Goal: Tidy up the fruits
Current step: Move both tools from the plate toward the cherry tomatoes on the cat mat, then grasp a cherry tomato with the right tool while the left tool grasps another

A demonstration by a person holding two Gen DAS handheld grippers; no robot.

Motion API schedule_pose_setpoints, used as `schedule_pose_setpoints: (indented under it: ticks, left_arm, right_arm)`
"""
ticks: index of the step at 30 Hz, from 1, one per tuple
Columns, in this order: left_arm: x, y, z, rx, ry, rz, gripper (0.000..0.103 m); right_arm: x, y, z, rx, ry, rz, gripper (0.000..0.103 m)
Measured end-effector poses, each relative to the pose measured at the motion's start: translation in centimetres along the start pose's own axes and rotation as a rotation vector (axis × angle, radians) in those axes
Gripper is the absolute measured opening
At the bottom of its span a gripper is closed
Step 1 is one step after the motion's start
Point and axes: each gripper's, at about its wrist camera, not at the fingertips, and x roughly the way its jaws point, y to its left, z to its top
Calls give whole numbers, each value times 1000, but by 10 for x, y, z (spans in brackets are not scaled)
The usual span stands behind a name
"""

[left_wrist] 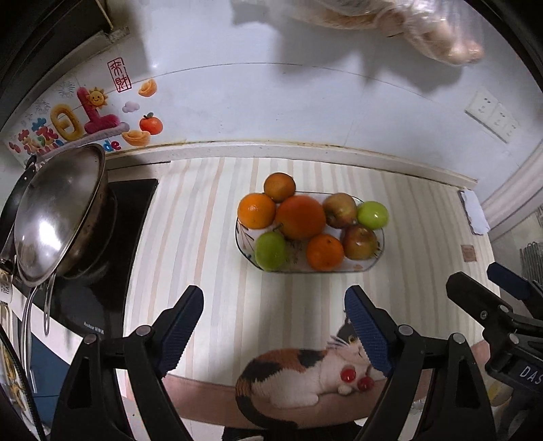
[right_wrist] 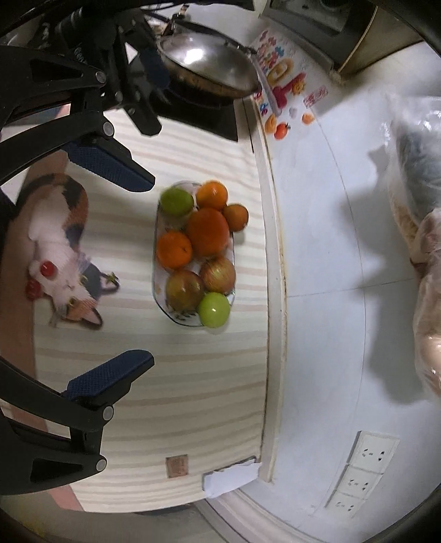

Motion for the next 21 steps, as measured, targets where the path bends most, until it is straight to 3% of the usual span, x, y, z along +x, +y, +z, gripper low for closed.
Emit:
schedule_pose_setpoints:
  ticks: [3,6,10,15,21]
  left_arm:
    - [-3,-2,-14,4,-3,9,85]
    - [11,-6,-32,28,25,43,85]
    - [57,-14,-59,92,154,87,85]
    - [109,-19,-87,133,312,83,85]
    - [145,-22,-109,130,427,56,85]
  right_arm:
    - [-9,-2,-20,26,13,27,96]
    - [7,-10,-42,53,83,51,96]
    - [57,-27,-84,90,242,71,96]
    - [127,-54,-134,181,457,102,74]
    - [169,-58,-177,193,577,102,58]
